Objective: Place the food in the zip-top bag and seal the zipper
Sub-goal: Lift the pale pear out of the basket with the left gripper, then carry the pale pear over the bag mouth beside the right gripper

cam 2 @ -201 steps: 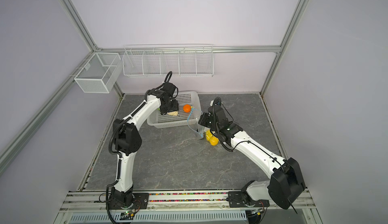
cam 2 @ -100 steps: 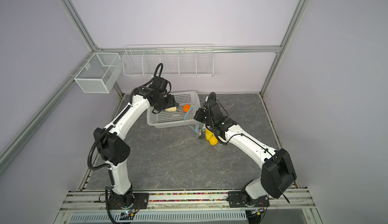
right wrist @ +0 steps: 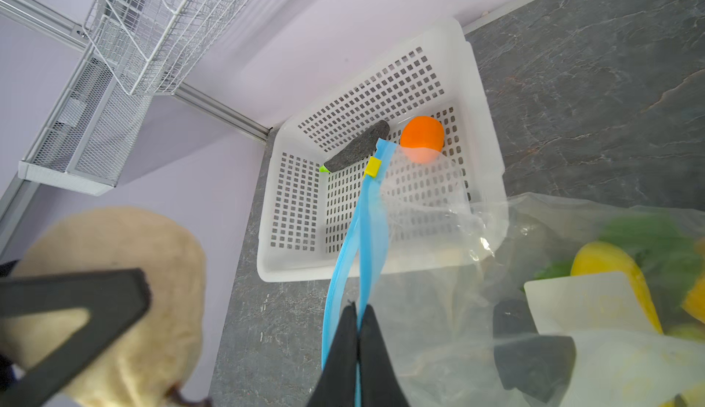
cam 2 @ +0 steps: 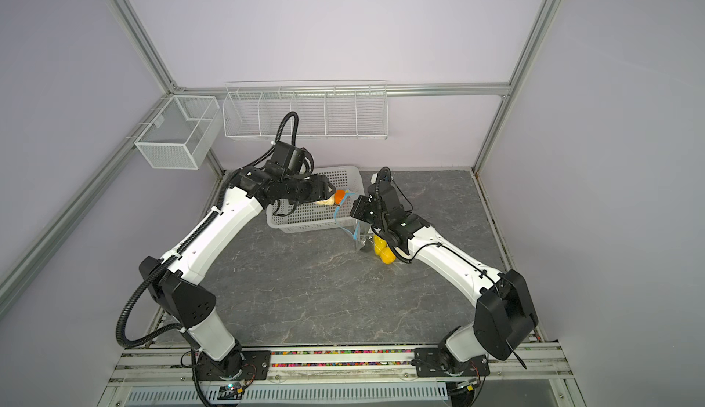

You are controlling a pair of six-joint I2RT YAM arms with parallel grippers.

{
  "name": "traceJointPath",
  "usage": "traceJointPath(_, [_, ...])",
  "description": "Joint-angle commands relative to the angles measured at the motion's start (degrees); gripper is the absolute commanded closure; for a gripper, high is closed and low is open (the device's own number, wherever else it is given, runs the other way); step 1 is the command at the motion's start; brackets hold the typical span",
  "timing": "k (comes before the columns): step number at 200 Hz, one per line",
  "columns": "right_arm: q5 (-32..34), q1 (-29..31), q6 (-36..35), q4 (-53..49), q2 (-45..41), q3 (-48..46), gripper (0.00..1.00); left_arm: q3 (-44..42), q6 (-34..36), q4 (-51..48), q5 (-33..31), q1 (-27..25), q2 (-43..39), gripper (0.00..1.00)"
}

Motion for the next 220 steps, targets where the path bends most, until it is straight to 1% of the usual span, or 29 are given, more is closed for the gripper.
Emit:
traceJointPath(1, [0.19, 0.45, -0.1, 1.19, -0.75, 1.15, 0.94, -0.8, 0.07, 1.37, 0.65, -0.91, 1.8, 0.4])
traceJointPath(49, [0.76, 0.85, -0.19, 0.75, -1.77, 1.08, 0.94, -1.77, -0.16, 3.72, 1.98, -2.35, 2.95, 0.41])
traceJointPath(91, [0.89, 1.01, -0.19, 0.73, -2.41, 1.38, 0.94, -4.38, -0.73, 5.5, 2.53, -2.87, 3.33, 0.42])
traceJointPath(118, [0.8, 1.16, -0.11, 0.83, -2.67, 1.47, 0.94, -4.07, -1.01, 5.95, 2.75, -4.42, 4.74, 0.43])
traceJointPath(178, [1.05, 1.46, 0.09, 1.01, -3.27, 1.47, 0.94, -4.47, -2.4, 7.18, 4.87, -5.62, 6.47, 0.44])
traceJointPath(220, [1.35, 1.48, 0.07, 1.01, -3.6, 1.46, 0.94, -5.37, -2.34, 6.3, 3.2, -5.71, 7.12, 0.44])
